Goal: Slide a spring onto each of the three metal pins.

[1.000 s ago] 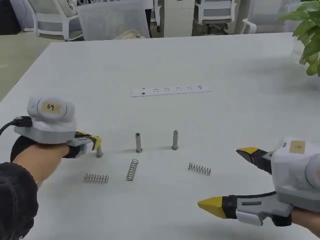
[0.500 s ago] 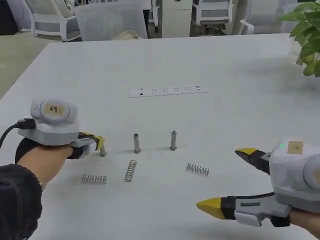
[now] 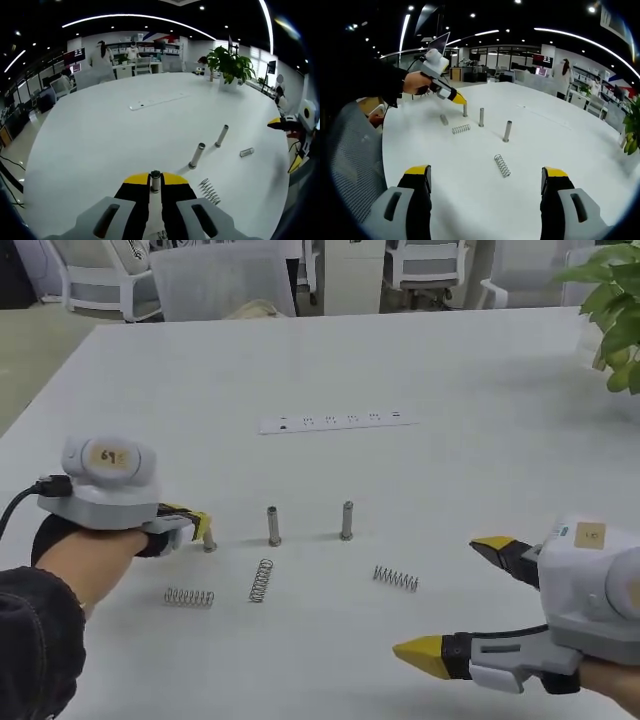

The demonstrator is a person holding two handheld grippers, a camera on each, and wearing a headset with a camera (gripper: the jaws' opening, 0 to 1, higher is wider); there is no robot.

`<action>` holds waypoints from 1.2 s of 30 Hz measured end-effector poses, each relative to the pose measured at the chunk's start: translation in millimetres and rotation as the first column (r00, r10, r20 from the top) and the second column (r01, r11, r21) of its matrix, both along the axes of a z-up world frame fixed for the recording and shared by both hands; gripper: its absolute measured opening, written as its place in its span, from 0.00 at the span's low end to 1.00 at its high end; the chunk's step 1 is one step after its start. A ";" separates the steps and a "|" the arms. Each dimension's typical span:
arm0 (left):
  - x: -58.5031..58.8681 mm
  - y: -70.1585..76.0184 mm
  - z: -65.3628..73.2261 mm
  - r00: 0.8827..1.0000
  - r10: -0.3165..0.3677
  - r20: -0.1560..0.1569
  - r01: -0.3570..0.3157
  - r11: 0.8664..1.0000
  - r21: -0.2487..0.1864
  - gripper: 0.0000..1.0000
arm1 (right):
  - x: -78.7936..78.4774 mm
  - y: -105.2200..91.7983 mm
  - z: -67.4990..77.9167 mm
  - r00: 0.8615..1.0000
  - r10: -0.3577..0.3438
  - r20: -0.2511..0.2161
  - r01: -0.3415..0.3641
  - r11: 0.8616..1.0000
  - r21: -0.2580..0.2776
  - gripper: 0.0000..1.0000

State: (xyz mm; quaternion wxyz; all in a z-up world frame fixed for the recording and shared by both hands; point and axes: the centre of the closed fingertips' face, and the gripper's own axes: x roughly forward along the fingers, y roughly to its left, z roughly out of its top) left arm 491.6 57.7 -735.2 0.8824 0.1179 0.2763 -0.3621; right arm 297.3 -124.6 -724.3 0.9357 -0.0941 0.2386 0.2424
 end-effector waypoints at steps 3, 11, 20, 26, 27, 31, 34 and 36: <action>0.0 -0.4 0.6 1.000 -0.005 0.002 0.005 1.000 0.000 0.00 | -0.2 0.1 -0.3 1.000 0.001 -0.001 -0.001 1.000 -0.002 0.90; 0.8 0.1 2.5 1.000 -0.005 0.004 0.005 1.000 -0.008 0.01 | 0.0 0.5 0.1 1.000 0.002 0.000 -0.002 1.000 -0.001 0.90; -1.6 1.9 9.0 1.000 -0.007 0.016 0.008 1.000 -0.029 0.04 | -0.2 0.9 0.1 1.000 0.004 0.000 -0.004 1.000 -0.002 0.90; -6.5 8.1 9.0 1.000 -0.005 0.018 0.005 0.999 -0.036 0.08 | -0.1 0.7 0.1 1.000 0.004 0.001 -0.004 1.000 0.000 0.90; -8.2 9.8 8.9 1.000 -0.005 0.017 0.005 0.999 -0.040 0.08 | -0.1 0.8 0.3 1.000 0.004 0.002 -0.004 1.000 0.000 0.90; -12.7 17.5 5.7 1.000 0.000 0.014 0.001 0.999 -0.041 0.09 | -0.3 1.2 -0.4 1.000 0.006 0.000 -0.006 1.000 0.000 0.90; -14.1 23.6 1.6 1.000 0.010 0.006 -0.010 0.999 -0.043 0.11 | -0.2 1.3 -0.4 1.000 0.007 0.000 -0.007 1.000 0.000 0.90; -16.7 28.3 -2.4 1.000 0.015 -0.002 -0.015 0.999 -0.042 0.12 | 0.0 1.2 0.0 1.000 0.006 0.002 -0.006 1.000 0.001 0.90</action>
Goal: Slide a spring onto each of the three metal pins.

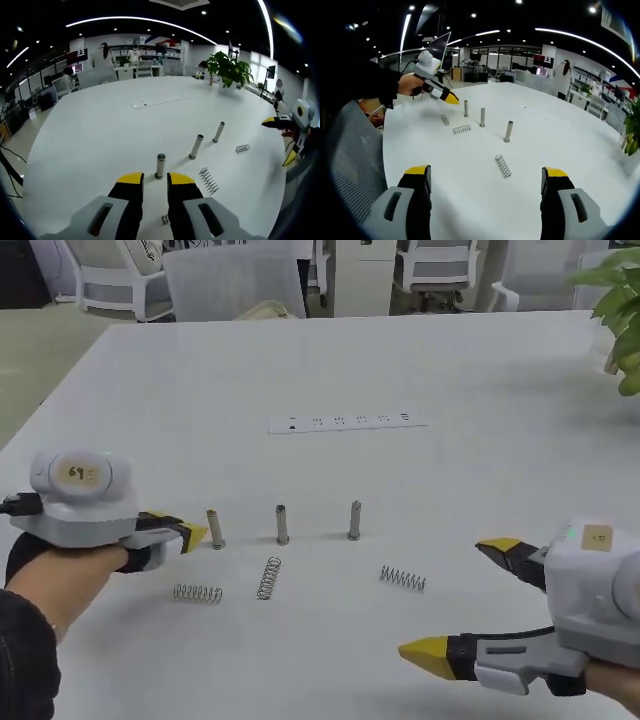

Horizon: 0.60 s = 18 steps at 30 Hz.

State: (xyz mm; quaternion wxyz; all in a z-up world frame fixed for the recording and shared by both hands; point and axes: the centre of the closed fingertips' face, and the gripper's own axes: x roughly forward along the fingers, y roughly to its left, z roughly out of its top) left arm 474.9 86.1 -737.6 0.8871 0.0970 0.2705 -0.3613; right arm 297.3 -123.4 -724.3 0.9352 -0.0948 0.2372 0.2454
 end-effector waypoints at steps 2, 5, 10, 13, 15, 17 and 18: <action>-2.5 1.8 -1.8 1.000 -0.002 -0.007 0.002 1.000 -0.004 0.13 | -0.1 -0.1 -0.1 1.000 -0.001 0.000 0.001 1.000 0.000 0.90; -6.5 4.5 -2.1 1.000 -0.009 -0.002 0.009 1.000 -0.006 0.15 | -0.3 0.1 -0.5 1.000 0.000 -0.001 0.000 1.000 0.000 0.90; -11.0 4.8 -4.7 1.000 -0.027 -0.016 0.026 0.999 -0.021 0.22 | -0.3 0.0 -1.1 1.000 0.000 -0.003 0.000 1.000 0.001 0.90; -13.8 4.8 -6.6 0.999 -0.039 -0.021 0.039 0.999 -0.028 0.26 | -0.3 -0.2 -1.1 1.000 0.000 -0.003 0.000 1.000 0.001 0.90; -15.6 4.7 -8.1 0.998 -0.049 -0.025 0.048 0.998 -0.031 0.29 | -0.2 -0.4 -1.2 1.000 -0.001 -0.003 0.001 1.000 0.001 0.90; -18.9 3.1 -9.0 0.997 -0.071 -0.029 0.070 0.997 -0.041 0.32 | -0.2 -0.8 -1.5 1.000 -0.002 -0.004 0.002 1.000 0.001 0.91; -19.3 3.2 -9.3 0.997 -0.073 -0.029 0.072 0.997 -0.041 0.35 | -0.1 -0.8 -1.5 1.000 -0.002 -0.005 0.002 1.000 0.001 0.91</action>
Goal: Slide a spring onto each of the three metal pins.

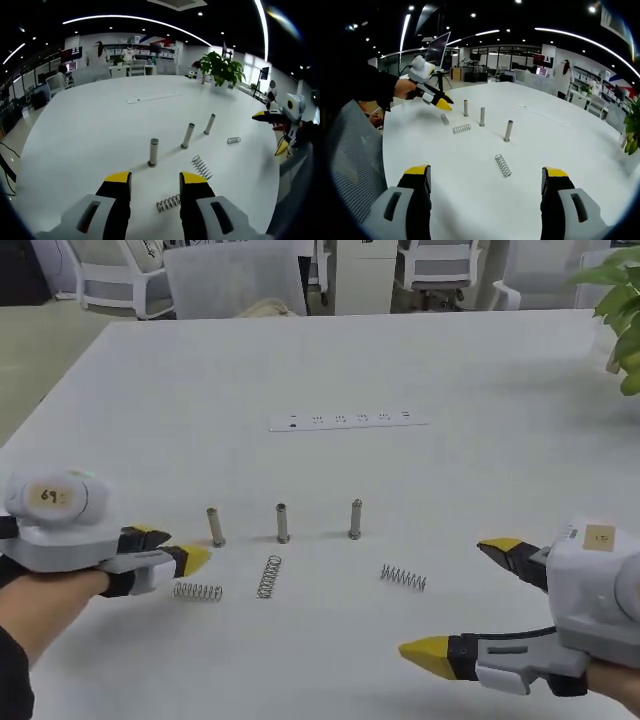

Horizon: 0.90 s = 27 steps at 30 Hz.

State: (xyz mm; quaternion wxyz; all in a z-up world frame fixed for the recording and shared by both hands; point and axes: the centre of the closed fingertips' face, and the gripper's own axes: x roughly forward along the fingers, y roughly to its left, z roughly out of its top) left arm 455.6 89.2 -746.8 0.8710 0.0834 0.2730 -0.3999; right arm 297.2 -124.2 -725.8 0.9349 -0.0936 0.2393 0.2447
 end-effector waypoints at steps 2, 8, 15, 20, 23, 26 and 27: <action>-5.6 -2.8 -0.4 0.999 -0.041 0.003 0.041 0.999 -0.009 0.38 | 0.0 0.1 -0.1 1.000 0.000 -0.001 0.000 1.000 0.000 0.91; -17.3 -8.5 -3.7 0.992 -0.125 0.000 0.125 0.992 -0.010 0.50 | 0.0 0.0 -0.8 1.000 -0.001 -0.003 0.001 1.000 -0.001 0.91; -30.0 -13.8 -11.1 0.978 -0.208 -0.008 0.208 0.978 0.009 0.52 | -0.4 -0.2 -1.2 1.000 -0.003 -0.006 0.003 1.000 -0.002 0.91; -33.5 -12.5 -18.8 0.972 -0.235 -0.020 0.235 0.971 0.029 0.50 | -0.1 -0.5 -1.0 1.000 -0.006 -0.005 0.006 1.000 -0.003 0.91; -33.7 -10.3 -22.6 0.971 -0.237 -0.029 0.238 0.971 0.033 0.48 | -0.2 -0.9 -1.3 1.000 -0.006 -0.006 0.006 1.000 -0.003 0.91; -34.3 -9.4 -24.6 0.970 -0.242 -0.033 0.243 0.969 0.034 0.44 | 0.0 -1.3 -1.6 1.000 -0.008 -0.006 0.008 1.000 -0.002 0.91; -34.3 -9.0 -25.4 0.969 -0.243 -0.034 0.244 0.969 0.037 0.43 | 0.1 -1.4 -1.6 1.000 -0.008 -0.006 0.008 1.000 -0.002 0.91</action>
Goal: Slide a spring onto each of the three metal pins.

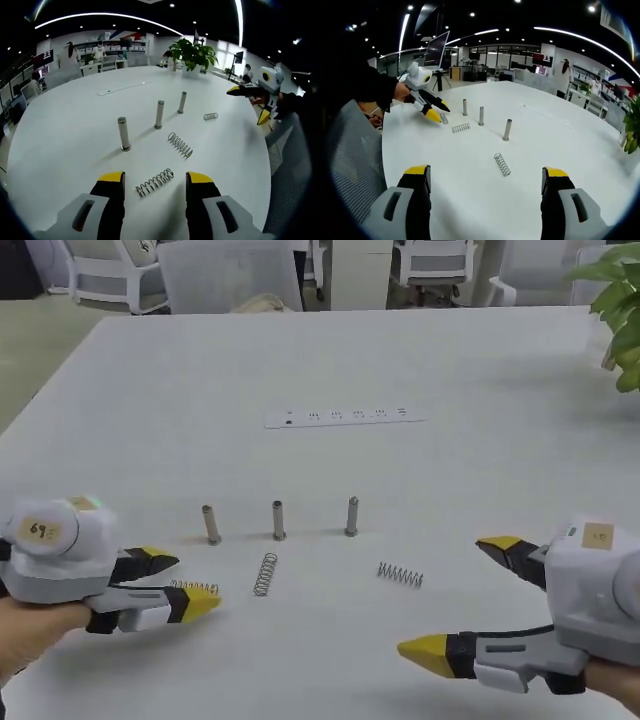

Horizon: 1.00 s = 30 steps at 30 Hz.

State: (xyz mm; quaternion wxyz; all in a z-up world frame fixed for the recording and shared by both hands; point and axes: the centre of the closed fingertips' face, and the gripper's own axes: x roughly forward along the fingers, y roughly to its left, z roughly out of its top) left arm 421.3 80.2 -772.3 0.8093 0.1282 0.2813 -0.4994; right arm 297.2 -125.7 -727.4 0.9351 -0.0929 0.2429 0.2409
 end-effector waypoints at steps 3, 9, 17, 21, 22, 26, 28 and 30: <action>-1.8 0.6 -1.9 1.000 -0.002 -0.009 0.002 1.000 -0.002 0.40 | 0.2 -0.1 -0.2 1.000 0.000 0.000 0.000 1.000 0.001 0.91; -2.8 3.9 -6.2 1.000 0.007 -0.020 -0.007 1.000 0.007 0.32 | 0.2 -0.4 -0.2 1.000 0.000 0.000 0.000 1.000 0.000 0.91; -5.3 9.8 -8.8 1.000 0.019 -0.021 -0.019 1.000 0.018 0.23 | 0.2 0.2 0.1 1.000 0.001 0.001 -0.001 1.000 0.001 0.91; -4.8 14.5 -9.6 1.000 0.029 -0.010 -0.028 0.999 0.031 0.17 | 0.2 1.1 0.4 1.000 0.003 0.002 -0.003 1.000 0.002 0.91; -4.9 15.3 -9.7 1.000 0.030 -0.008 -0.029 0.999 0.033 0.16 | 0.2 1.0 0.5 1.000 0.003 0.002 -0.004 1.000 0.002 0.91; -5.9 18.4 -9.8 1.000 0.031 0.003 -0.032 0.999 0.040 0.14 | 0.3 1.8 0.6 1.000 0.006 0.003 -0.006 1.000 0.005 0.91; -5.8 19.5 -9.8 0.999 0.034 0.006 -0.034 0.999 0.043 0.14 | 0.4 2.0 0.4 1.000 0.006 0.002 -0.006 1.000 0.005 0.91; -5.1 21.1 -9.8 0.999 0.043 0.010 -0.043 0.998 0.047 0.14 | 0.3 2.2 0.4 1.000 0.007 0.002 -0.007 1.000 0.006 0.91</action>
